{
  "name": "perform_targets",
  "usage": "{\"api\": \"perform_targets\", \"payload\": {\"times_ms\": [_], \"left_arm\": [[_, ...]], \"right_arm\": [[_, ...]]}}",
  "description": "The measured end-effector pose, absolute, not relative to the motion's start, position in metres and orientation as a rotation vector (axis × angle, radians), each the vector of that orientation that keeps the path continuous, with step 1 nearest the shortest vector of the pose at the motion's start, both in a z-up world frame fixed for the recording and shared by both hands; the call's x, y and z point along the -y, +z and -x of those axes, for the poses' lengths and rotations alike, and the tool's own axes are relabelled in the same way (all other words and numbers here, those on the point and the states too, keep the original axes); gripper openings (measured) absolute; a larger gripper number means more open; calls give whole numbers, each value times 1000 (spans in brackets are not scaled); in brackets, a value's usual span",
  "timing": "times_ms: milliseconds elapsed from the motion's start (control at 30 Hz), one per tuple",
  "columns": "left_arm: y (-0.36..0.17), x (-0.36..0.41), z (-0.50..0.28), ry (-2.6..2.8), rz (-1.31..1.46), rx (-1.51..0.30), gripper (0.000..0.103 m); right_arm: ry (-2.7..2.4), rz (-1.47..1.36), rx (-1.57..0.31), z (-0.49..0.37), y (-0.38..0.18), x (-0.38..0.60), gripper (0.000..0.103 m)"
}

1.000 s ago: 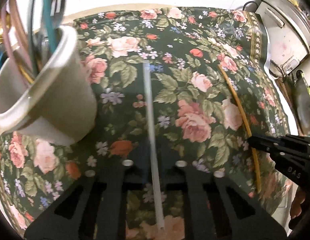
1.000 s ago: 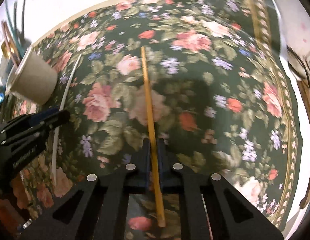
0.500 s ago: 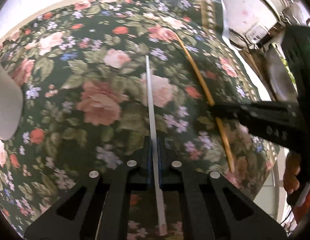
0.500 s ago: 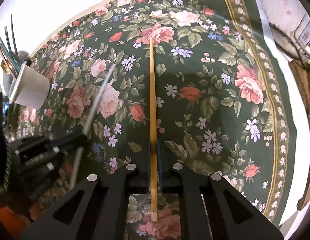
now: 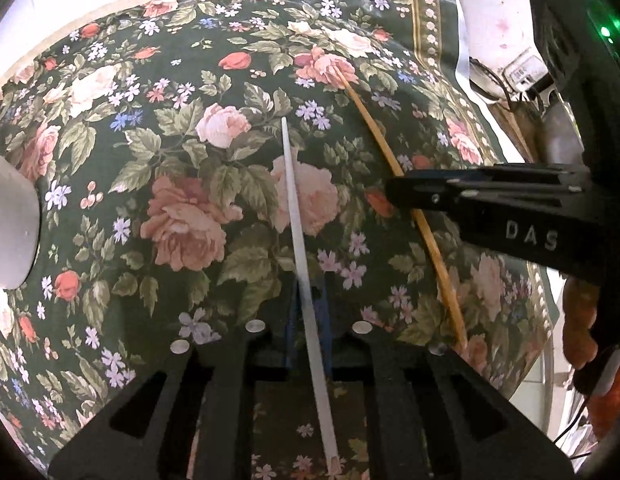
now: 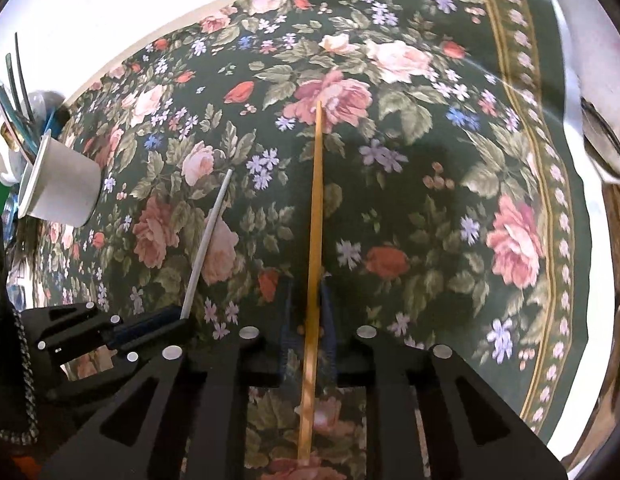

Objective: Organize utensils
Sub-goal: 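Grasp the white stick with the left gripper while the right gripper grasps the yellow chopstick, then lift the white stick over the cup while the right gripper lifts the yellow chopstick there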

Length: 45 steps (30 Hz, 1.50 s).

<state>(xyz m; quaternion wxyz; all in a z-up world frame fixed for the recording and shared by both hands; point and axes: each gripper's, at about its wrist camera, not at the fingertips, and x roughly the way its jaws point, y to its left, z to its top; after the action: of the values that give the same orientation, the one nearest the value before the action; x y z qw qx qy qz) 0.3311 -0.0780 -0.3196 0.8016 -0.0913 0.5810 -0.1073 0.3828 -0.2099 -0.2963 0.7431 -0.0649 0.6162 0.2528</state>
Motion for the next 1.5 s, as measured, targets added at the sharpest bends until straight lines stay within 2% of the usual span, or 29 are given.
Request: {"api": "perform_targets", "payload": {"times_ms": [33, 100, 200, 300, 433, 700, 1500], "left_arm": [[-319, 79, -332, -232, 197, -1244, 16], [-319, 84, -335, -233, 175, -1246, 18], [-319, 95, -339, -221, 122, -1251, 18], [-319, 101, -343, -219, 109, -1255, 18], [-319, 108, -349, -211, 86, -1257, 4], [-315, 95, -344, -185, 140, -1236, 3], [-177, 26, -273, -25, 224, -796, 3]], "right_arm": [[564, 140, -1350, -384, -296, 209, 19], [573, 146, -1356, -384, -297, 208, 18], [572, 166, -1356, -385, -298, 209, 8], [594, 88, -1388, -394, -299, 219, 6], [607, 29, -1385, -395, -296, 228, 6], [611, 25, -1334, -385, -285, 234, 6], [622, 160, -925, -332, -174, 187, 5]]}}
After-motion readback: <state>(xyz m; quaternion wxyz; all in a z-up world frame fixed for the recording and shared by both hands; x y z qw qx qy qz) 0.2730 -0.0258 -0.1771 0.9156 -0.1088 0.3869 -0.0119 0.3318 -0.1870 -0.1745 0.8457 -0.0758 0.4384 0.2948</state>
